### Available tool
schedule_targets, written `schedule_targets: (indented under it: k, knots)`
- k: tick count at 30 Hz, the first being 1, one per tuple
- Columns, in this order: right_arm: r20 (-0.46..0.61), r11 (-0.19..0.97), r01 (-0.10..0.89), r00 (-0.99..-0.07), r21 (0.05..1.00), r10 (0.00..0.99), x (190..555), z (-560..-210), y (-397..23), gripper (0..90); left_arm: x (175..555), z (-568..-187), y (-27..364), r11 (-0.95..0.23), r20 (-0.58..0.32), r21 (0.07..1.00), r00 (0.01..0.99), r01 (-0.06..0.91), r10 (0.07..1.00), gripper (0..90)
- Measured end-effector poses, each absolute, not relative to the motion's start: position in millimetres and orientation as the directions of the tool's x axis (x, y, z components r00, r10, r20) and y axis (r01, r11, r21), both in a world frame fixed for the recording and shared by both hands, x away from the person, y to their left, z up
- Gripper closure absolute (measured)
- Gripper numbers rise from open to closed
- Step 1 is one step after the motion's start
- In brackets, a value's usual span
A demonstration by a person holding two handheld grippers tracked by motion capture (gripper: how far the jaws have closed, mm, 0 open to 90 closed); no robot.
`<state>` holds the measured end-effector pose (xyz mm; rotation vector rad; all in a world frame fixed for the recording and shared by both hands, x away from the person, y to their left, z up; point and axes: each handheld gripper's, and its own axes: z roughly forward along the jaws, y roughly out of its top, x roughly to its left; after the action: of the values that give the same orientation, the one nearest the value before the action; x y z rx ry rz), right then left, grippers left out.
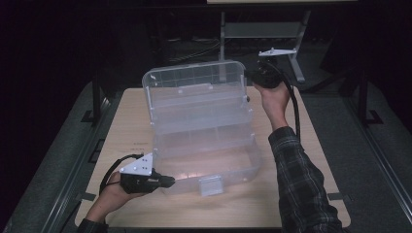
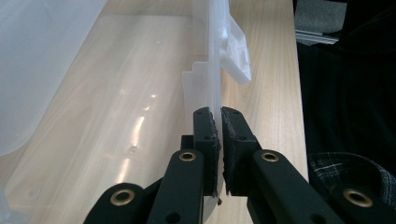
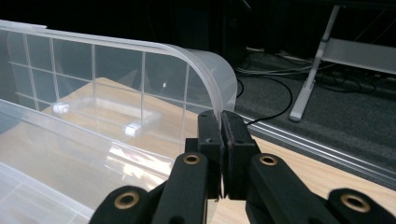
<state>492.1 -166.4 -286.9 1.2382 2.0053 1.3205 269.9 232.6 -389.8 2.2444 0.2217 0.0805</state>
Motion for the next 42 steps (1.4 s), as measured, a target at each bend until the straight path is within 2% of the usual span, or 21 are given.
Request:
schedule_targets:
  k: [12,42]
  knots:
    - [0.153,0.129,0.484,-0.500,0.865,0.852,515,-297,-164,89.1,271,-390,233,-0.616,-0.023,0.776,0.983,0.134,0.185,85.4]
    - [0.151,0.172,0.584,-0.462,0.793,0.874,560,-337,-150,90.0,271,-391,235,-0.613,-0.029,0.779,0.984,0.133,0.176,85.3]
